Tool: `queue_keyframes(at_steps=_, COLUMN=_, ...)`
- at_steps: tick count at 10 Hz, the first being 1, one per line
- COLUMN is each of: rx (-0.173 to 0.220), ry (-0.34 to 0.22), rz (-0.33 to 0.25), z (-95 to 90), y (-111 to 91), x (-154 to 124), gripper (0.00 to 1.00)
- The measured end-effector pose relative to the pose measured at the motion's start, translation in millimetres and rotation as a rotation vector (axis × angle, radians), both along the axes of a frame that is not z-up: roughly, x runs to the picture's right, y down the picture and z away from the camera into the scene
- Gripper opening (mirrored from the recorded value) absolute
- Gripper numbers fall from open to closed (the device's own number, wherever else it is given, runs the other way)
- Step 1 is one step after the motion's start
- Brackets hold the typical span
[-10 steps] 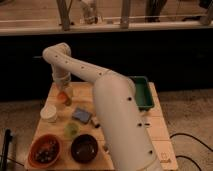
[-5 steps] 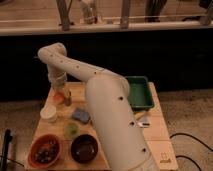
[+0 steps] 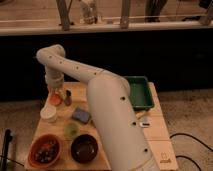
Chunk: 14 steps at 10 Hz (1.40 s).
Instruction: Place apple in paper cup
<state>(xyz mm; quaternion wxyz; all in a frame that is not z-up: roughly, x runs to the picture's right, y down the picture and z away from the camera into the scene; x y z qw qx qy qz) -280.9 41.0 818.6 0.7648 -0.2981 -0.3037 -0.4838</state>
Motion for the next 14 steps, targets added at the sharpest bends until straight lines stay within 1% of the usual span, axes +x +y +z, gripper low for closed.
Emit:
queue_keyframes(at_steps=1, rx=-0.004, ry=-0.028, rz=-0.001, z=-2.8, y=2, x=-4, gripper=0.01)
queue_keyframes(at_steps=5, rx=-0.013, ry=-0.107, rz=-0.012, z=-11.5, y=7, x=-18, gripper=0.01)
queue_keyframes(at_steps=8, rx=-0.007, ry=-0.164, rz=-0.011, z=-16.8, y=11, x=-26, gripper=0.01)
queue_keyframes(at_steps=12, rx=0.009, ry=-0.213, rz=-0.01, z=-21.3, y=15, x=-34, gripper=0.01)
queue_keyframes(at_steps=14, rx=0.008, ry=-0.234, rz=-0.007, z=-20.7, y=16, x=-36, gripper=0.01)
